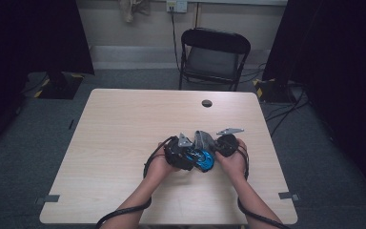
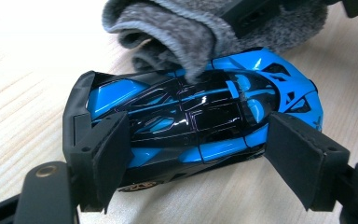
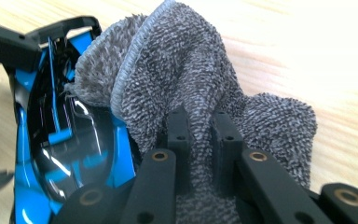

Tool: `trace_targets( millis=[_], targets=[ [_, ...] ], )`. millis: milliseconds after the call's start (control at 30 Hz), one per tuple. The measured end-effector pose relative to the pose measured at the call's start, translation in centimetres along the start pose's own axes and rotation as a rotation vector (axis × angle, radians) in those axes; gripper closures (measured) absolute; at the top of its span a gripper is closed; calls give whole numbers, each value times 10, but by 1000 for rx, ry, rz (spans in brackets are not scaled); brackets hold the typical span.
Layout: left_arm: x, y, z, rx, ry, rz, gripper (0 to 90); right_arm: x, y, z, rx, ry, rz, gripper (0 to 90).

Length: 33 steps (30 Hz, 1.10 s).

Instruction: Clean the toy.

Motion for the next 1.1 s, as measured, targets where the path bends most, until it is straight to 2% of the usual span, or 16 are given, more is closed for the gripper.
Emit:
trace_targets(
  millis=[167, 267, 467, 633, 733, 833, 1100],
  targets=[
    [0, 0, 0, 5, -4, 1, 224, 7, 6, -5, 8, 0, -1, 809],
    [0, -1, -1, 8, -3, 3, 223, 11, 10, -8, 33, -1, 0, 808],
    [-1, 0, -1, 7, -10, -4, 216, 20, 17, -14, 17, -9, -5, 809],
    [0, -1, 1, 18, -12, -8, 192, 25, 22, -17, 23, -12, -8, 808],
    [0, -1, 1, 23, -16, -7, 185, 28, 24, -18, 4, -14, -14, 807],
    [1, -1, 2, 26, -18, -9, 165, 30, 26, -19, 15, -12, -17, 807],
    [4, -1, 6, 34, 15, -17, 107, 34, 30, -21, 10, -23, -18, 807]
  ],
)
Point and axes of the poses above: each handheld gripper's, and its own axes: x roughly forward along the jaws, y roughly out of its top, z roughly to its right, the point moved 7 cm from there along x, roughly forward along the jaws, and after that the axes turned 4 degrees about z, right-handed, at the moved point
